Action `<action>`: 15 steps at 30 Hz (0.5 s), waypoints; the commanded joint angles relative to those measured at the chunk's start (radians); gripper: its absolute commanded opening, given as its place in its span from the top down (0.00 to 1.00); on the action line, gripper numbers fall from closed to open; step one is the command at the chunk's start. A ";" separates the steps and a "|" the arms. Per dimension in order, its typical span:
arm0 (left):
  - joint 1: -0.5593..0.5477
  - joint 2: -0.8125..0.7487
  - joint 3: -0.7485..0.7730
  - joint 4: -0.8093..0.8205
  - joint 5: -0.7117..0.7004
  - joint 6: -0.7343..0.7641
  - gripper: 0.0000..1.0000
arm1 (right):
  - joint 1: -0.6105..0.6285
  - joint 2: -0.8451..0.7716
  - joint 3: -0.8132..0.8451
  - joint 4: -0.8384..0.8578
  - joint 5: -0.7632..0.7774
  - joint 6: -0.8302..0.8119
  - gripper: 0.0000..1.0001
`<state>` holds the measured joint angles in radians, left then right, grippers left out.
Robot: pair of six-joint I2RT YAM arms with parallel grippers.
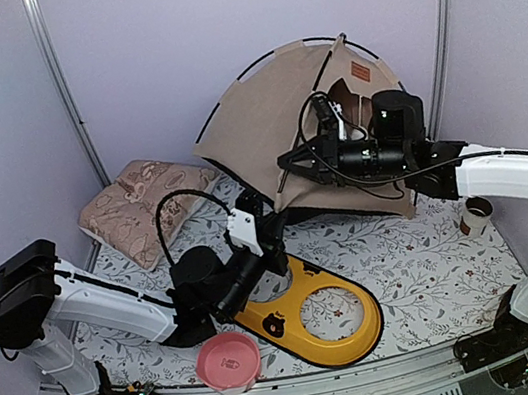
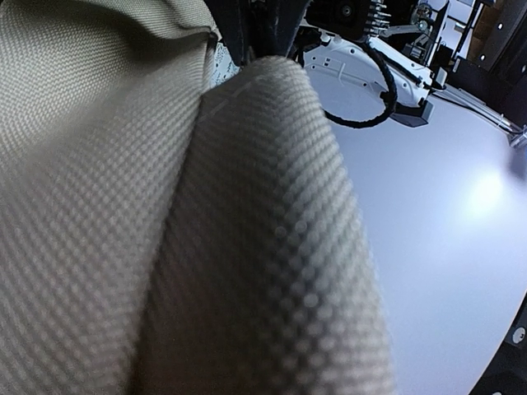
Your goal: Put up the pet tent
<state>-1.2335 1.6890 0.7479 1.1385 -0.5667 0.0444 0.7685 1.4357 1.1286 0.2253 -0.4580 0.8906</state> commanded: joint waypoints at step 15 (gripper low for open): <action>0.004 -0.078 -0.022 -0.036 0.060 -0.064 1.00 | 0.014 -0.008 -0.055 -0.046 0.132 -0.016 1.00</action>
<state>-1.2274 1.6688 0.7372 1.0878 -0.5396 -0.0044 0.7921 1.4353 1.0954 0.2382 -0.4133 0.8818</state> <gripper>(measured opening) 0.008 0.060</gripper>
